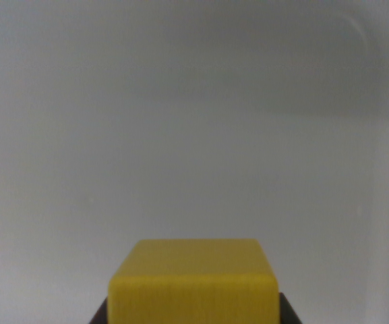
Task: Pick yellow cube
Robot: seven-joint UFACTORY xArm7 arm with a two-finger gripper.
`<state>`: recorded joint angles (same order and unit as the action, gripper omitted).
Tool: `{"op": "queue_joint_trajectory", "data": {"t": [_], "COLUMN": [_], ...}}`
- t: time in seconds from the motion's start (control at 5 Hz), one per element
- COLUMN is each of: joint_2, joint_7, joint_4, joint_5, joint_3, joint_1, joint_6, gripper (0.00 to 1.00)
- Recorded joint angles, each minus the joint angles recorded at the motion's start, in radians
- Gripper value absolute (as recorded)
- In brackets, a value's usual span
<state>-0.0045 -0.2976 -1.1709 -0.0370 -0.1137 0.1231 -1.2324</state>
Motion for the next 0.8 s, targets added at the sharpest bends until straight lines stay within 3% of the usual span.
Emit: {"op": "queue_joint_trajectory", "data": {"t": [0.2, 0.4, 0.6, 0.8], "joint_2": [-0.015, -0.015, -0.03, -0.03], "joint_7": [0.003, 0.003, 0.006, 0.006], "joint_4": [-0.032, -0.032, -0.062, -0.062], "joint_5": [0.0033, 0.0033, 0.0065, 0.0065], "joint_3": [0.0, 0.0, 0.0, 0.0], "joint_1": [-0.0004, -0.0004, -0.0008, -0.0008], "joint_6": [-0.047, -0.047, -0.092, -0.092], "gripper": [1.0, 1.0, 1.0, 1.0]}}
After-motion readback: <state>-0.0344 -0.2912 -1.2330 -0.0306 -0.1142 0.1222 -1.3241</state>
